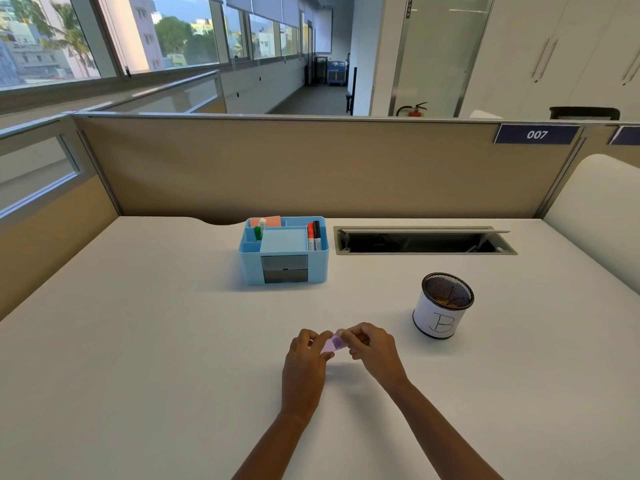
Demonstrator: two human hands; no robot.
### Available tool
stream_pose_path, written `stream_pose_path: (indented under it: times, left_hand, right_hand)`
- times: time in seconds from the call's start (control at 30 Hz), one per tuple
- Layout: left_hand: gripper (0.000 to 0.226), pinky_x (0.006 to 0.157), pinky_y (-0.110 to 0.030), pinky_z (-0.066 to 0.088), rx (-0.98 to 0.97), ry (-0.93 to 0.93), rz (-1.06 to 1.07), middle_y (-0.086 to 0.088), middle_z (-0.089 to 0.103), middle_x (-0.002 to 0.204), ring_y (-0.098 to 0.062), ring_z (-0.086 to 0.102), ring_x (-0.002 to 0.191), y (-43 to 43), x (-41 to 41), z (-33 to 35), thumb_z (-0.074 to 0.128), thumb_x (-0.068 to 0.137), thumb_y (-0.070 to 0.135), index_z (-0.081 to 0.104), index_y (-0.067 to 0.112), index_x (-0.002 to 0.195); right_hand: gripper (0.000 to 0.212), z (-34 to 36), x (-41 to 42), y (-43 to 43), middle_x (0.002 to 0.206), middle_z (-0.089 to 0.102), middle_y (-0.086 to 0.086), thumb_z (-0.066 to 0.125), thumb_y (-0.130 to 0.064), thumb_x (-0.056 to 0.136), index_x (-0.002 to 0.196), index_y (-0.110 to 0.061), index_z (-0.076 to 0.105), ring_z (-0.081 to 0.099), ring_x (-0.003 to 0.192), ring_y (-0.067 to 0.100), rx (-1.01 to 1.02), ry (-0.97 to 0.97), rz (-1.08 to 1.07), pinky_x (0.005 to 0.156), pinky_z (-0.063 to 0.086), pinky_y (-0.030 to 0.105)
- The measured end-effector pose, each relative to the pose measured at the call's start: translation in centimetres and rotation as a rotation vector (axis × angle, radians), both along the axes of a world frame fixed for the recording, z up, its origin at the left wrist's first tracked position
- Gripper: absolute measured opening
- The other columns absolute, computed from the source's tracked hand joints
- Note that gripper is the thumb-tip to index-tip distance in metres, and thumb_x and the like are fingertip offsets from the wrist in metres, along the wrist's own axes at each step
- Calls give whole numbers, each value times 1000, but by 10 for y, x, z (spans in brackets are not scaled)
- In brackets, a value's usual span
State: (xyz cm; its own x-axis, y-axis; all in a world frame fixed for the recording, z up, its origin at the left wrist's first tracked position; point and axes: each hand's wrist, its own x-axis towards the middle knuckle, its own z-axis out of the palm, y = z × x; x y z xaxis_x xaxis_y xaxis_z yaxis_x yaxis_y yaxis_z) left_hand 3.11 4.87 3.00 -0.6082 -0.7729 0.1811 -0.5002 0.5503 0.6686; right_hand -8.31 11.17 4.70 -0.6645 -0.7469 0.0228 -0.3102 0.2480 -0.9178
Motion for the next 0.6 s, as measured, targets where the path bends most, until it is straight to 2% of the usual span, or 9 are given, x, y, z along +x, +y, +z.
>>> stream_pose_path:
  times: [0.07,0.13,0.23,0.33,0.4,0.43,0.5,0.6]
  left_hand:
    - [39,95,-26,46,31,-11,-4,-10,55,126,-20,51,113,0,-1,-1,53,89,23,47,16,126]
    - [39,98,-26,43,112,-3,4,-11,53,129,-21,51,115,1,-2,0,51,90,24,46,14,127]
    - [40,104,-31,37,238,35,33,-13,47,137,-27,47,122,3,-5,2,48,91,20,42,7,129]
    - [44,109,-35,31,308,48,29,-15,36,144,-31,40,128,3,-8,6,44,92,15,32,4,133]
    - [44,110,-35,31,303,51,30,-14,36,145,-31,41,129,2,-9,7,45,92,16,34,4,132]
    - [43,109,-35,31,305,52,26,-15,37,144,-31,42,128,2,-9,7,46,92,16,35,4,132]
    - [42,106,-34,35,299,53,21,-15,44,140,-30,46,124,2,-10,7,48,91,18,40,4,129]
    - [40,102,-34,41,305,78,36,-14,52,132,-27,52,118,3,-10,6,52,89,23,47,7,125]
  right_hand:
    - [27,0,0,0,85,68,18,59,-26,86,89,0,63,57,64,17,26,18,-6,56,46,11]
    - [23,1,2,1,89,68,14,55,-23,88,90,-2,65,57,72,16,1,32,-8,68,47,18]
    - [22,2,8,3,92,60,0,44,-12,93,99,-5,65,54,76,4,-49,48,31,70,40,0]
    - [25,1,13,4,106,55,2,36,-7,95,113,-5,53,54,85,4,-52,39,88,79,40,2]
    - [27,1,14,5,116,56,9,34,-3,95,117,-2,49,54,91,7,-52,61,119,88,37,4]
    - [27,3,12,5,118,56,13,35,-2,95,117,-1,49,54,91,7,-52,69,119,88,36,3]
    - [24,4,8,6,115,61,17,41,-5,94,112,0,55,54,89,7,-58,134,87,79,38,-3]
    - [20,6,0,5,104,67,15,51,-17,91,101,-4,63,58,89,20,-23,171,36,69,38,7]
